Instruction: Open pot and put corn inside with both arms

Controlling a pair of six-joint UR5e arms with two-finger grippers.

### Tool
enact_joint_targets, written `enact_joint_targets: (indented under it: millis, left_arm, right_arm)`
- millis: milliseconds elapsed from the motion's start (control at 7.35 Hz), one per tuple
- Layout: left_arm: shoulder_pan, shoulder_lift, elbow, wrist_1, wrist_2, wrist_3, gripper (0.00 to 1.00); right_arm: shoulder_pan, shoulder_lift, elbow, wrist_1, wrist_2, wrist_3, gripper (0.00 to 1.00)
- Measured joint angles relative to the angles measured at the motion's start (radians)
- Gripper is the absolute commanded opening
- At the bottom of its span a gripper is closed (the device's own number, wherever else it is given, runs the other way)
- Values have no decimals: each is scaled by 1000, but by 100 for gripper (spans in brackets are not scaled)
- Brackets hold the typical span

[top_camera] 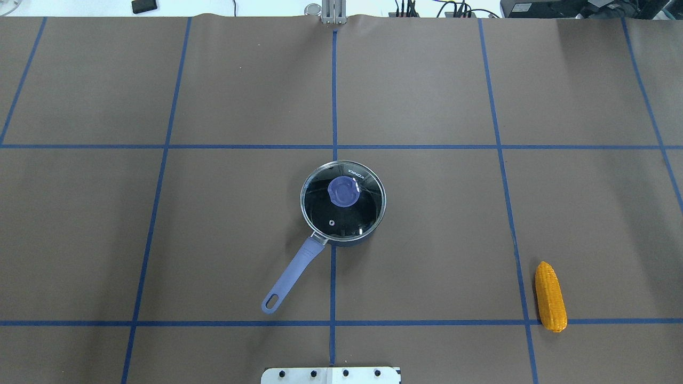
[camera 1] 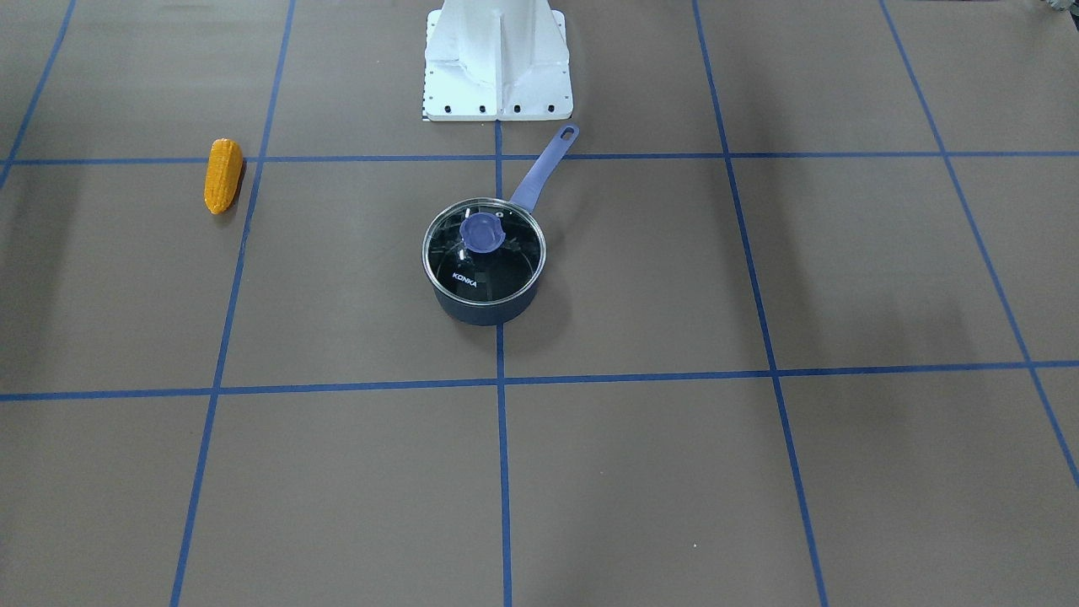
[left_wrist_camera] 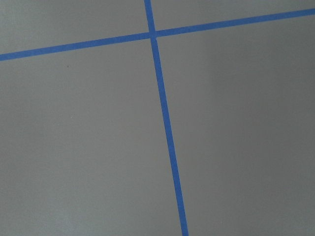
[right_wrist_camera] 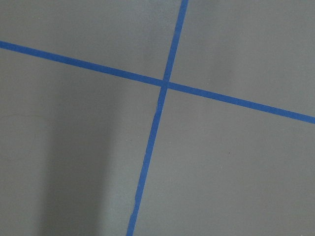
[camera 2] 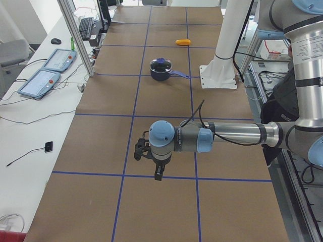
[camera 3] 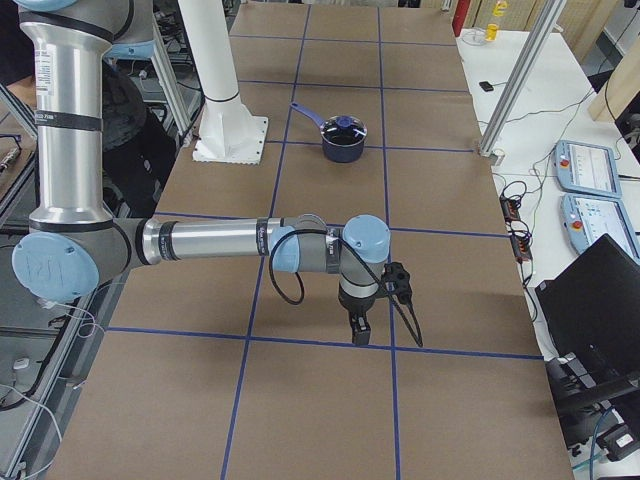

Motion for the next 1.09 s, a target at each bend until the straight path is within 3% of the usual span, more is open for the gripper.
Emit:
enact_joint_targets:
  millis: [816,1088]
  left_arm:
    - [2,-12,-80,-9,-12,-11,98]
    - [6,-90,-113,-106,-20,-12,98]
  right_arm:
    - [-2,18,25,1,29,3,100]
    - [-4,48,28,1,28,13,100]
